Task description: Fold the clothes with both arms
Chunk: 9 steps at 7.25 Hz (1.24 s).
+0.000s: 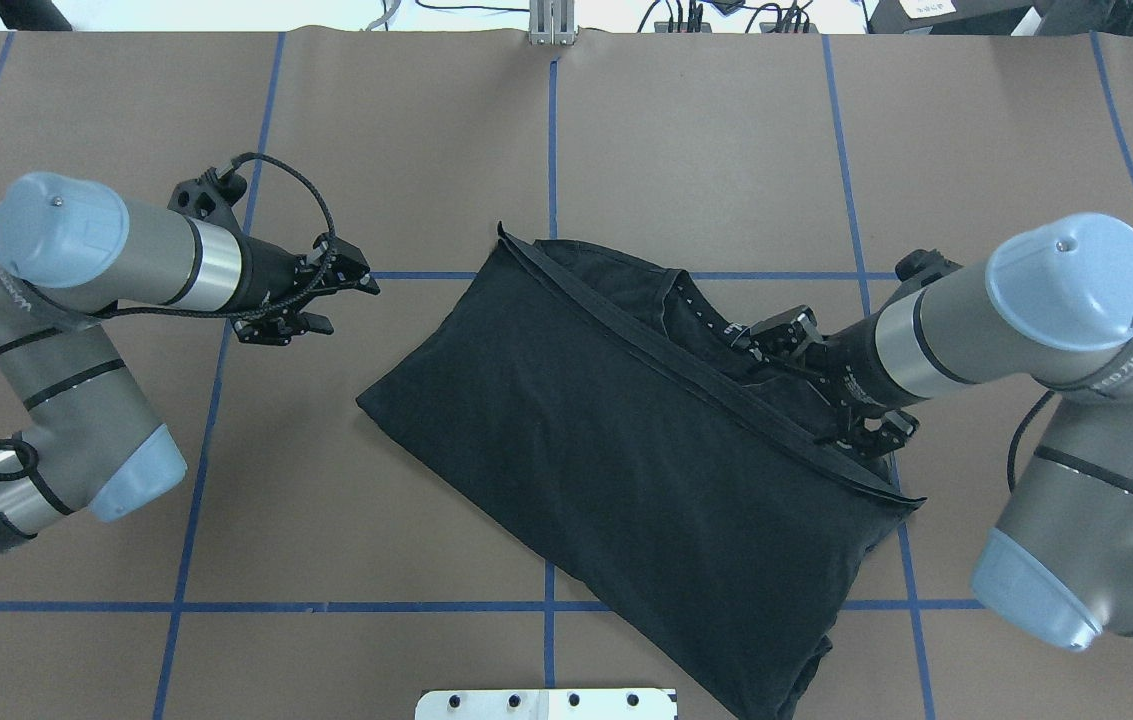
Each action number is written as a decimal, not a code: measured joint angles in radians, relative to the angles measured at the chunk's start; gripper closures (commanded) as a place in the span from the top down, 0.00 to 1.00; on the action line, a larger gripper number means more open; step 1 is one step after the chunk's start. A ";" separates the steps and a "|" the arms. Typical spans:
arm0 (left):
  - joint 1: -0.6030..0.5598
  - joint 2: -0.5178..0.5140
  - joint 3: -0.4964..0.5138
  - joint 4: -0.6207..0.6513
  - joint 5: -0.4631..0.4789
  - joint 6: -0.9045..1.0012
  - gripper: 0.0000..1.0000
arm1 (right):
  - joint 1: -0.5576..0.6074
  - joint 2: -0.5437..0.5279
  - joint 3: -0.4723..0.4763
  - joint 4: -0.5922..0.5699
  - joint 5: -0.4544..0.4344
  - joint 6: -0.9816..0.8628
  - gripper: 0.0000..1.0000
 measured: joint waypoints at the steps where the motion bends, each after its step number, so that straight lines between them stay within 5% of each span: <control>1: 0.046 0.015 -0.010 0.009 0.011 -0.057 0.72 | 0.025 0.038 -0.037 -0.001 -0.029 -0.022 1.00; 4: 0.134 0.019 -0.015 0.093 0.068 -0.102 0.53 | 0.039 0.095 -0.108 -0.003 -0.079 -0.048 1.00; 7: 0.142 0.016 -0.010 0.107 0.073 -0.103 0.00 | 0.044 0.103 -0.124 -0.004 -0.083 -0.050 1.00; 9: 0.139 0.014 -0.014 0.116 0.072 -0.098 0.00 | 0.047 0.103 -0.127 -0.004 -0.083 -0.050 1.00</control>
